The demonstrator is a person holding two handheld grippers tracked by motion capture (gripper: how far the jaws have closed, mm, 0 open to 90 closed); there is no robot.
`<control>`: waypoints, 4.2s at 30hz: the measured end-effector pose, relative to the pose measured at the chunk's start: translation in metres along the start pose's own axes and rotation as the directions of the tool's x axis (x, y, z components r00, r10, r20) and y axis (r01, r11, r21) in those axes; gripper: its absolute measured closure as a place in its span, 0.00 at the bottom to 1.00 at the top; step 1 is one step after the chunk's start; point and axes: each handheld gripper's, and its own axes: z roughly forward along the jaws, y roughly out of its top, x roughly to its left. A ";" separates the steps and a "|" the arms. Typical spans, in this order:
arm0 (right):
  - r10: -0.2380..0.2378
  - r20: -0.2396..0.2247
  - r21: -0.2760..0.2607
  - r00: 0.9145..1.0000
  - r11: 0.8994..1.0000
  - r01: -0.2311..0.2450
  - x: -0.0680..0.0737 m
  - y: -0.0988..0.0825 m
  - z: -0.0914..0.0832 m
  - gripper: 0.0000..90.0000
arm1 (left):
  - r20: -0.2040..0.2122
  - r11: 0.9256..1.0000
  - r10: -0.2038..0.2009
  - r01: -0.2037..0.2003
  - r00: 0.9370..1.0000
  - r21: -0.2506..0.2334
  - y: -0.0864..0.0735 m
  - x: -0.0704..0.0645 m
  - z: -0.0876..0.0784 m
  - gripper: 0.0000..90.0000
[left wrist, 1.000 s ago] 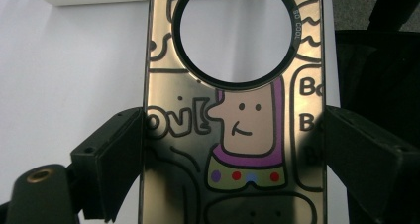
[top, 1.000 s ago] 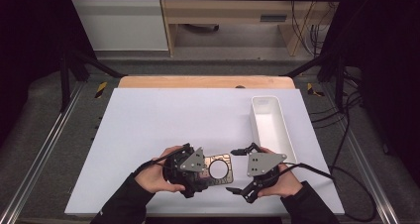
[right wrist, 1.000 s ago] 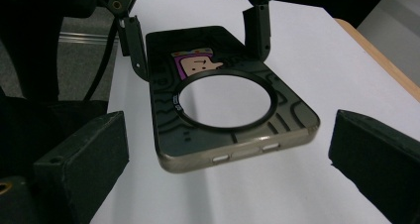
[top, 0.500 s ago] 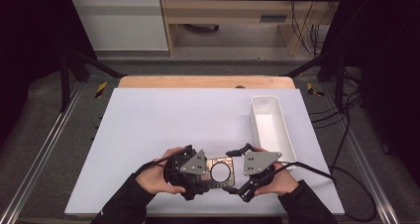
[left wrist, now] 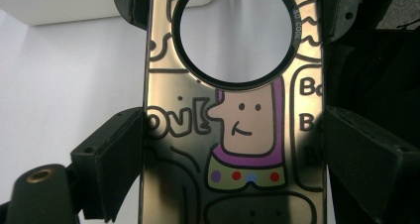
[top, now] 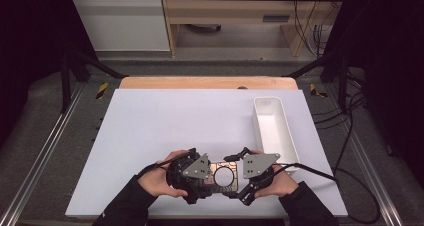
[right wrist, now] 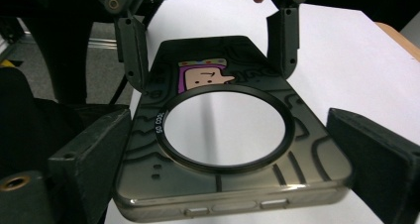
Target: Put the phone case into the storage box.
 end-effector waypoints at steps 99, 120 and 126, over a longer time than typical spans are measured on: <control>0.040 0.035 0.109 0.999 0.993 -0.043 -0.017 0.011 -0.032 0.13 | -0.008 0.981 -0.161 0.159 0.987 -0.110 -0.030 0.010 -0.015 0.00; 0.016 -0.037 0.264 0.999 0.964 -0.006 -0.027 0.048 -0.038 0.13 | 0.007 0.986 -0.156 0.156 0.988 -0.065 -0.030 0.009 -0.006 0.00; 0.011 -0.057 0.304 0.998 0.953 0.007 -0.031 0.055 -0.033 0.13 | 0.012 0.986 -0.156 0.156 0.988 -0.054 -0.028 0.010 -0.003 0.00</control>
